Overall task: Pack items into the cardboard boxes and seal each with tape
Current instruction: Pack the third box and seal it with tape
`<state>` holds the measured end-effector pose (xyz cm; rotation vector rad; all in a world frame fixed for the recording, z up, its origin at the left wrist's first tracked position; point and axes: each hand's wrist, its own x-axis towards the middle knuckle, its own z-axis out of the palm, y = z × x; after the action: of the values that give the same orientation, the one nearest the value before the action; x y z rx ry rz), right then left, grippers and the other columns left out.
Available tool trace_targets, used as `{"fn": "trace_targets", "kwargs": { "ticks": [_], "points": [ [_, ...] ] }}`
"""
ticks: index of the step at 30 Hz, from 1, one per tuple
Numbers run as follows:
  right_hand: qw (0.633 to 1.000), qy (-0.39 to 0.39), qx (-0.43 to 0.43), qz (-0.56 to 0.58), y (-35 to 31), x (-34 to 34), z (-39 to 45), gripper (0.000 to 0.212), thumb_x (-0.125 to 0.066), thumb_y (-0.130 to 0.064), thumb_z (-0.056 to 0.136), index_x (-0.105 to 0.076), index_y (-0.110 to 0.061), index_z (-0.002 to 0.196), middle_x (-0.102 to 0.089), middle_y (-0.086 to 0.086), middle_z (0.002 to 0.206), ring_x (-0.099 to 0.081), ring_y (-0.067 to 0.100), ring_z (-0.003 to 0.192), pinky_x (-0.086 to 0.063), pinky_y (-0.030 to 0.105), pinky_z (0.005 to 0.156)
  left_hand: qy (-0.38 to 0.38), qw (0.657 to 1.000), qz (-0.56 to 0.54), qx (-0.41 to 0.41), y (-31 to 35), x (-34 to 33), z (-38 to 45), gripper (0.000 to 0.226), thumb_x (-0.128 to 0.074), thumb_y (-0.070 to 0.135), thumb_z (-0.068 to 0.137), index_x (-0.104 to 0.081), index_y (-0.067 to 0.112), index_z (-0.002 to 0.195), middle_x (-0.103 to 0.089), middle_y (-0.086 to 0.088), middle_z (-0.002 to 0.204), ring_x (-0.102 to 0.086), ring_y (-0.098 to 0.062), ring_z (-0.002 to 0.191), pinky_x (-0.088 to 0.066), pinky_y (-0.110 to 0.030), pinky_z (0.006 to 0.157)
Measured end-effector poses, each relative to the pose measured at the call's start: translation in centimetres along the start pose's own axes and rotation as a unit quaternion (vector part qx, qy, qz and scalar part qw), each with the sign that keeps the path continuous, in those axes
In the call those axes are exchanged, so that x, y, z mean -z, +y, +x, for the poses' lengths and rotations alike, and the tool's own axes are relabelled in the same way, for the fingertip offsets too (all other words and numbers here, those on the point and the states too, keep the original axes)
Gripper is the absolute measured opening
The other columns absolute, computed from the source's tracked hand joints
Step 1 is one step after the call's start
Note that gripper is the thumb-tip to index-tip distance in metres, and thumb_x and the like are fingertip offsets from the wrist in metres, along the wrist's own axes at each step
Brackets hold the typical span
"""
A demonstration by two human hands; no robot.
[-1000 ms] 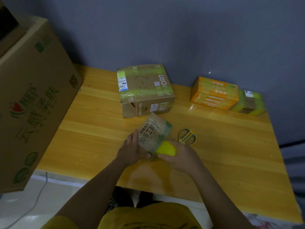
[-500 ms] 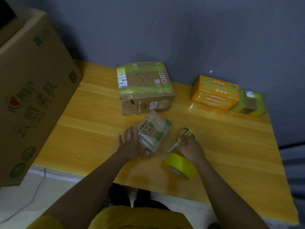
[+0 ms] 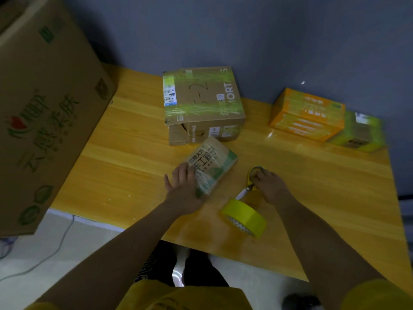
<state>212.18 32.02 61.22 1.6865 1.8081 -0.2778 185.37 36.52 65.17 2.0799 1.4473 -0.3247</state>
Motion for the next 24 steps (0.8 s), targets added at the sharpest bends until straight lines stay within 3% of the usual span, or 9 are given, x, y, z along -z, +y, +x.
{"fn": "trace_targets", "kwargs": {
  "ticks": [3,8,14,21,24],
  "points": [
    [1.0,-0.019,-0.018,-0.014,-0.5,-0.2,-0.4,0.049,-0.037,-0.007,0.1,-0.027,-0.009,0.148,-0.027,0.016,0.152,-0.025,0.035,0.141,-0.032,0.04,0.108,-0.034,0.998,0.016,0.056,2.1,-0.5,0.0,0.122,-0.04,0.084,0.075,0.019,0.007,0.149,0.027,-0.013,0.156,0.026,-0.033,0.143,0.016,-0.06,0.11],
    [0.999,-0.012,0.005,0.037,0.5,-0.3,-0.1,0.04,-0.04,-0.009,0.1,-0.041,-0.007,0.14,-0.035,0.012,0.149,-0.032,0.029,0.138,-0.036,0.036,0.103,-0.028,0.995,0.037,0.092,3.4,-1.5,0.2,0.143,-0.044,0.092,0.06,0.032,0.002,0.142,0.036,-0.018,0.151,0.031,-0.037,0.139,0.015,-0.065,0.107],
    [0.997,-0.013,-0.049,0.052,-0.7,-1.8,-1.3,0.035,-0.037,-0.011,0.101,-0.041,-0.006,0.136,-0.043,0.013,0.141,-0.041,0.03,0.132,-0.036,0.036,0.102,-0.018,0.995,0.055,0.083,3.0,-2.4,0.0,0.145,-0.048,0.09,0.06,0.037,0.002,0.138,0.04,-0.018,0.148,0.033,-0.038,0.138,0.01,-0.068,0.107],
    [0.968,-0.036,-0.042,0.247,3.1,2.4,-1.4,0.039,-0.058,-0.025,0.095,-0.052,-0.005,0.128,-0.055,0.014,0.13,-0.054,0.031,0.117,-0.044,0.036,0.089,-0.024,0.996,0.027,0.079,3.1,-2.4,0.0,0.145,-0.049,0.09,0.06,0.036,0.003,0.139,0.041,-0.018,0.148,0.035,-0.038,0.137,0.01,-0.068,0.108],
    [0.963,-0.065,-0.025,0.261,4.5,6.3,-1.4,0.04,-0.067,-0.032,0.09,-0.059,-0.01,0.122,-0.059,0.011,0.123,-0.056,0.028,0.109,-0.045,0.035,0.083,-0.03,0.996,0.021,0.077,3.0,-2.1,0.1,0.145,-0.054,0.086,0.061,0.035,0.003,0.14,0.042,-0.017,0.147,0.036,-0.037,0.137,0.009,-0.067,0.108]
  ]
}}
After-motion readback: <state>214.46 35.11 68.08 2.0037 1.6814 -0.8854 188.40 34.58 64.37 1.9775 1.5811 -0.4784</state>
